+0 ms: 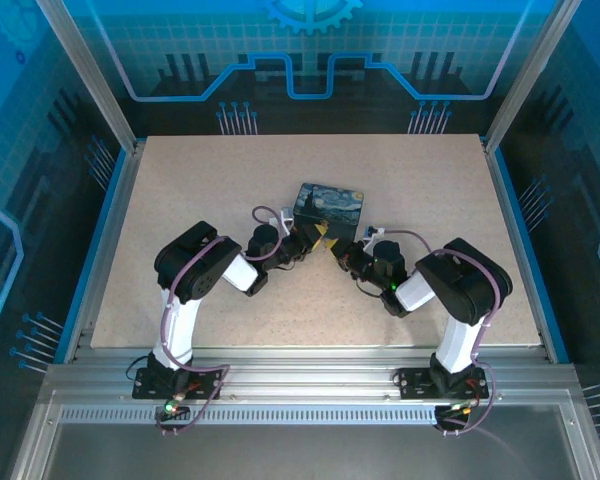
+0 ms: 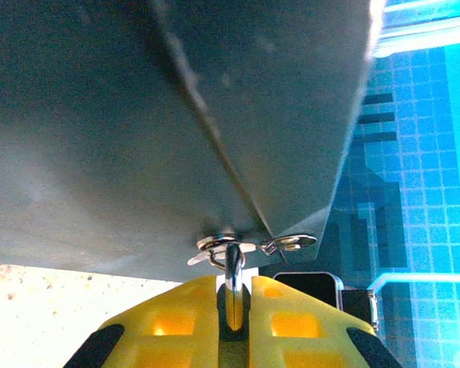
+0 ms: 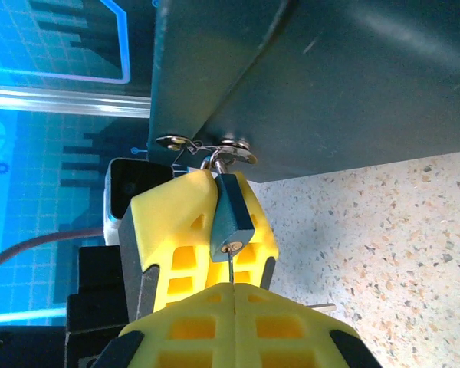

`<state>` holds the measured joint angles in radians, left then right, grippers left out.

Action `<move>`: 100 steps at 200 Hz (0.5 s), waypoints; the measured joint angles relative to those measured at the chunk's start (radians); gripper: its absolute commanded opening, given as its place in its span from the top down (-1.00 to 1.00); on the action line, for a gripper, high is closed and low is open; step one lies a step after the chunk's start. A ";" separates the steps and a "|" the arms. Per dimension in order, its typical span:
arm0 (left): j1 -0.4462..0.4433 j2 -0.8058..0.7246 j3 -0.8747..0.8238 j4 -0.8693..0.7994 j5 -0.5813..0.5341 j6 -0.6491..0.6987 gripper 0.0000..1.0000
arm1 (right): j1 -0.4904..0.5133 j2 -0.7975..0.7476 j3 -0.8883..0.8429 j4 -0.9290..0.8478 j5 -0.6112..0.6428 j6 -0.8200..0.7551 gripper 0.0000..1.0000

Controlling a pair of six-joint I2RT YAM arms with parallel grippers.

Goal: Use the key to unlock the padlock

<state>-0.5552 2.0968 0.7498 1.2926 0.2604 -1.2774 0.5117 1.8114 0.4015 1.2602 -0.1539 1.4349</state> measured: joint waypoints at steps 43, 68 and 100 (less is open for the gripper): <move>0.000 0.000 0.000 -0.001 0.003 -0.005 1.00 | 0.000 0.082 0.008 0.108 0.020 0.110 1.00; 0.000 0.000 0.000 0.005 0.005 -0.007 1.00 | 0.005 0.089 0.014 0.119 0.033 0.145 1.00; -0.001 0.000 0.000 0.016 0.005 -0.007 1.00 | 0.007 0.089 0.018 0.125 0.043 0.166 1.00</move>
<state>-0.5564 2.0968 0.7498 1.3083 0.2649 -1.2846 0.5190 1.9003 0.4191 1.3853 -0.1104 1.6009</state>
